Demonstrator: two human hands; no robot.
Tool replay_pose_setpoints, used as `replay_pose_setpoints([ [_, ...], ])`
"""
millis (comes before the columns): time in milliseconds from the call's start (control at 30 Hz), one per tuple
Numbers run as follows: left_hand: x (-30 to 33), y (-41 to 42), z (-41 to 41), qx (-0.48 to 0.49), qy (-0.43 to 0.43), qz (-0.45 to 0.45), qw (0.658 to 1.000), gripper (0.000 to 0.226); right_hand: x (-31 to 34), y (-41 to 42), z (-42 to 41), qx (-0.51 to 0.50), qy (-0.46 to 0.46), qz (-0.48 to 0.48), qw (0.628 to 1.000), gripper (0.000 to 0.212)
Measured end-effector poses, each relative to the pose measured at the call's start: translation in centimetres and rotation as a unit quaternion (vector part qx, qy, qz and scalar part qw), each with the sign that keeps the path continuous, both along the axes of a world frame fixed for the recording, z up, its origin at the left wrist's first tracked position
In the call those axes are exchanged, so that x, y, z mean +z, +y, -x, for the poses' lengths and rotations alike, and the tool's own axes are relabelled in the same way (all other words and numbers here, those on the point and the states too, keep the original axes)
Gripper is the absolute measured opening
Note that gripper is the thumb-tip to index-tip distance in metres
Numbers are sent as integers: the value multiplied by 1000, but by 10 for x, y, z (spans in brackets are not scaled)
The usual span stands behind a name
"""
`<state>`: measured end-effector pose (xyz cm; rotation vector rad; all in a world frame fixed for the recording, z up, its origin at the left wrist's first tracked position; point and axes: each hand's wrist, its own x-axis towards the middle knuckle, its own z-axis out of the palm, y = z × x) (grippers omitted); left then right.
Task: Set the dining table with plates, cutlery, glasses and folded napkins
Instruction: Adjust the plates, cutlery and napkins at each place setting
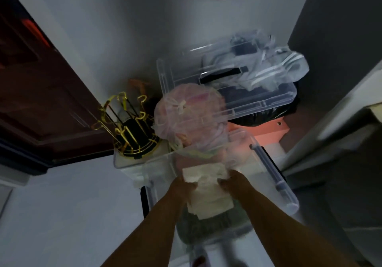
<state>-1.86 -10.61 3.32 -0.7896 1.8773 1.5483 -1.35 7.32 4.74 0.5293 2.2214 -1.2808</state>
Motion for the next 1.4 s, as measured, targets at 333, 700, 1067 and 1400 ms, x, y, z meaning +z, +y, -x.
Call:
replay_pose_setpoints([
  [333, -110, 2, 3, -56, -95, 63, 992, 24, -106, -9, 16, 47, -112, -57, 991, 40],
  [700, -166, -2, 17, 1, -74, 44, 996, 41, -161, -12, 30, 16, -116, -46, 992, 39],
  [1067, -113, -5, 31, -32, 5, 144, 989, 51, -115, -18, 40, 4, -51, -77, 996, 47],
  [1400, -37, -33, 38, 48, 76, 254, 963, 60, -42, 3, 34, -30, -15, -101, 994, 32],
])
